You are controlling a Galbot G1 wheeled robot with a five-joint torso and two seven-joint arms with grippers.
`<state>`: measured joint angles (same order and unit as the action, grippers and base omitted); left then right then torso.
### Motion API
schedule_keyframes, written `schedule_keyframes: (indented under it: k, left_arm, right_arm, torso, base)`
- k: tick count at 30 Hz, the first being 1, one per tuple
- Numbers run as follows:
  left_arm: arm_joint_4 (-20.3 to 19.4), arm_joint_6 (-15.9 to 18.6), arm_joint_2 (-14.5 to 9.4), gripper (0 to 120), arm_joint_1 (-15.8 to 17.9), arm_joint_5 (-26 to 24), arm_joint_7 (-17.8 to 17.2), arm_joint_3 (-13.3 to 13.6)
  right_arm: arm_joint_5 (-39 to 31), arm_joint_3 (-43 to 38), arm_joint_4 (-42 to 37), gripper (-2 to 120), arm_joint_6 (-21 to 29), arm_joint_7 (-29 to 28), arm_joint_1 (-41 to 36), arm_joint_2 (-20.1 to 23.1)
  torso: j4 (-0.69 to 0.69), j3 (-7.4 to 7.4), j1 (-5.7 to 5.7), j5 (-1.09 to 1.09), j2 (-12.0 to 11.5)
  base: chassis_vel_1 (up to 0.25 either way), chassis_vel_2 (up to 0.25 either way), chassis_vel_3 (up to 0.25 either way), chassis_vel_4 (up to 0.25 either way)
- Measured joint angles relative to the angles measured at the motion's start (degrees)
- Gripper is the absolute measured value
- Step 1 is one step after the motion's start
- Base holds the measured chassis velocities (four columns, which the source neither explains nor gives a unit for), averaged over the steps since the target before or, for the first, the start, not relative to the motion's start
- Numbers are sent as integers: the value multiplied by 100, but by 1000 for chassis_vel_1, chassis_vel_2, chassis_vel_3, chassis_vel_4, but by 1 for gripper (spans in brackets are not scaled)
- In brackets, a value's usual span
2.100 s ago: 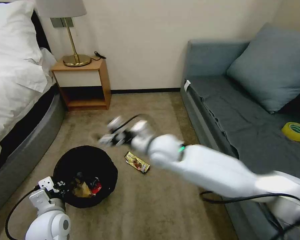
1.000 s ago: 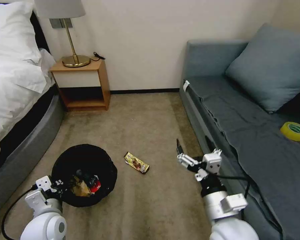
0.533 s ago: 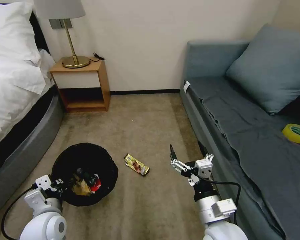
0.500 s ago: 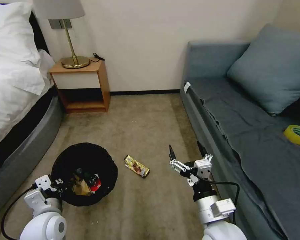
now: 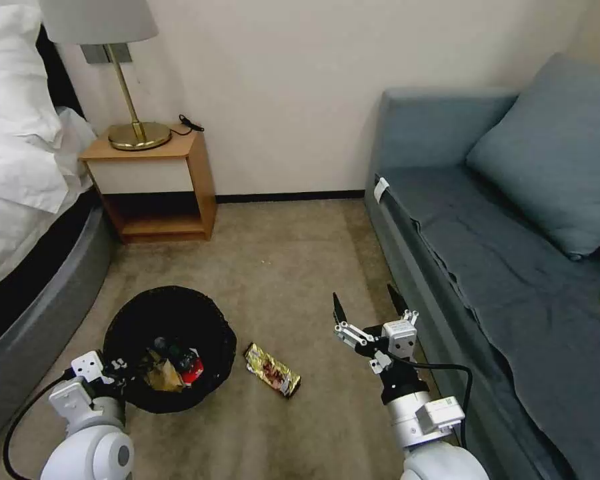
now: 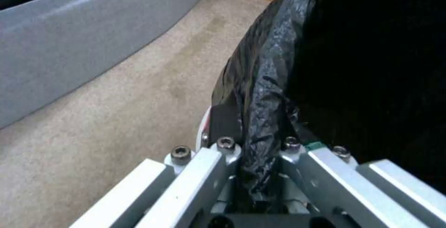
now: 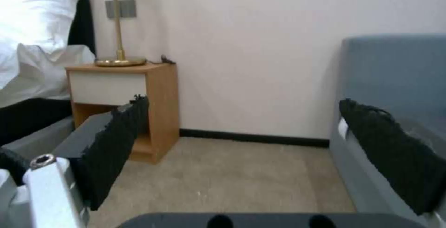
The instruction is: Pick up the trash bin, then pick up the garbage on the floor and place it into the trash bin.
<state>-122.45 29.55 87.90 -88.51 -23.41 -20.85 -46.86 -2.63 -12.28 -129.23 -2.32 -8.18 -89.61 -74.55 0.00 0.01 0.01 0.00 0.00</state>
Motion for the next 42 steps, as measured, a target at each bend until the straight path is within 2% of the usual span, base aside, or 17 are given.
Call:
schedule_keyframes:
  k: [9, 22, 28, 32, 35, 37, 38, 39, 40, 42]
  left_arm:
    - [30, -9, 24, 2, 15, 1, -3, -31]
    - [-7, -81, 114, 2, -48, -7, -3, -137]
    - [-18, -96, 132, 2, -64, -7, -3, -176]
    - [-73, -98, 138, 2, -85, 5, -3, -225]
    - [-78, -98, 141, 2, -89, 7, -3, -236]
    - [-82, -109, 160, 2, -102, 13, -4, -269]
    - [-82, -109, 160, 2, -102, 13, -4, -269]
    - [-81, -141, 179, 2, -114, 21, -3, -276]
    - [-81, -177, 196, 2, -137, 25, -4, -278]
    - [-76, -212, 215, 2, -153, 29, 4, -295]
  right_arm:
    - [-520, 230, 151, 100, 425, 49, 465, 286]
    - [-708, 494, 378, 100, 445, 119, 650, 460]
    - [-1487, 790, 588, 100, 704, 48, 1280, 824]
    - [-2951, 1620, 1061, 100, 1049, -86, 2747, 1560]
    - [-3352, 1954, 1225, 100, 1129, -158, 3191, 1694]
    - [-4129, 2772, 1695, 100, 1225, -297, 4247, 1856]
    - [-4129, 2772, 1695, 100, 1225, -297, 4247, 1856]
    - [-4633, 3450, 2064, 100, 1246, -302, 5107, 1883]
    - [-5110, 4117, 2400, 100, 1302, -314, 5769, 1835]
    - [-5737, 5382, 3056, 100, 1584, -181, 6611, 1631]
  torso:
    - [0, -1, -1, 0, 0]
    - [0, -1, -1, 0, 0]
    - [-1, -1, -1, 0, 0]
    - [-1, -1, -1, -1, 0]
    - [1, -1, 0, -1, 0]
    - [1, 0, 0, 1, 0]
    - [1, 0, 0, 1, 0]
    - [5, -1, 0, -2, 0]
    - [0, -1, -1, -3, 0]
    - [1, 0, 0, 0, 0]
  base:
    - [0, 0, 0, 0]
    - [0, 14, 2, -2]
    - [0, 0, 0, 0]
    - [0, 0, 0, 0]
    - [0, 0, 0, 0]
    - [0, 0, 0, 0]
    - [0, 0, 0, 0]
    - [0, 0, 0, 0]
    - [0, 0, 0, 0]
    - [0, 0, 0, 0]
